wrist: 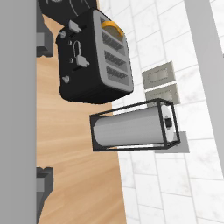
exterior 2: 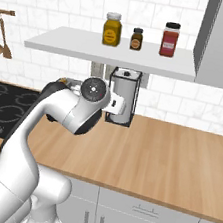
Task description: Start the toaster. Once the lever pops up, take the bread to the plate on the dining counter.
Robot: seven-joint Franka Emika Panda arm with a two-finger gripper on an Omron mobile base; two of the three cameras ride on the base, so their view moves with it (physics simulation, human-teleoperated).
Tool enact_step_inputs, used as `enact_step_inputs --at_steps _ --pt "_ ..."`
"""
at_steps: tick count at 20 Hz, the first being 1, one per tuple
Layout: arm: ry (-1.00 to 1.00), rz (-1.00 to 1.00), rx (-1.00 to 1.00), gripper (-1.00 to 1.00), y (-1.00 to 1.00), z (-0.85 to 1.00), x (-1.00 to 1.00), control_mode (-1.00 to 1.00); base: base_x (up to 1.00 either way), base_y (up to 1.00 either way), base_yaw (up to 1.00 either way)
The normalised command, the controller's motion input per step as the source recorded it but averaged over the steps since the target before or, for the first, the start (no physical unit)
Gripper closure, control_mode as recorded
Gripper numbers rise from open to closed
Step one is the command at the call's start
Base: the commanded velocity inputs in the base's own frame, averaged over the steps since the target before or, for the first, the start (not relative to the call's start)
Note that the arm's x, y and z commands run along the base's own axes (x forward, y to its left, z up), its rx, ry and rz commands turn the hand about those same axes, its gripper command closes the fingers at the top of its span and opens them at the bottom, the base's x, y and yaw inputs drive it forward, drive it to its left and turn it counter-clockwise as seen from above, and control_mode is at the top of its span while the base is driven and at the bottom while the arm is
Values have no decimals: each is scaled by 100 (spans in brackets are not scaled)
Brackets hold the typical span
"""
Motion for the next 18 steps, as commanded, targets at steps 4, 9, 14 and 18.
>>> enact_step_inputs --at_steps 4,9,14,18 --pt "0 0 0 -100 0 0 0 -100 0 0 0" --pt "0 0 0 -100 0 0 0 -100 0 0 0" --pt "0 0 0 -100 0 0 0 -100 0 0 0" --pt "0 0 0 -100 0 0 0 -100 0 0 0"
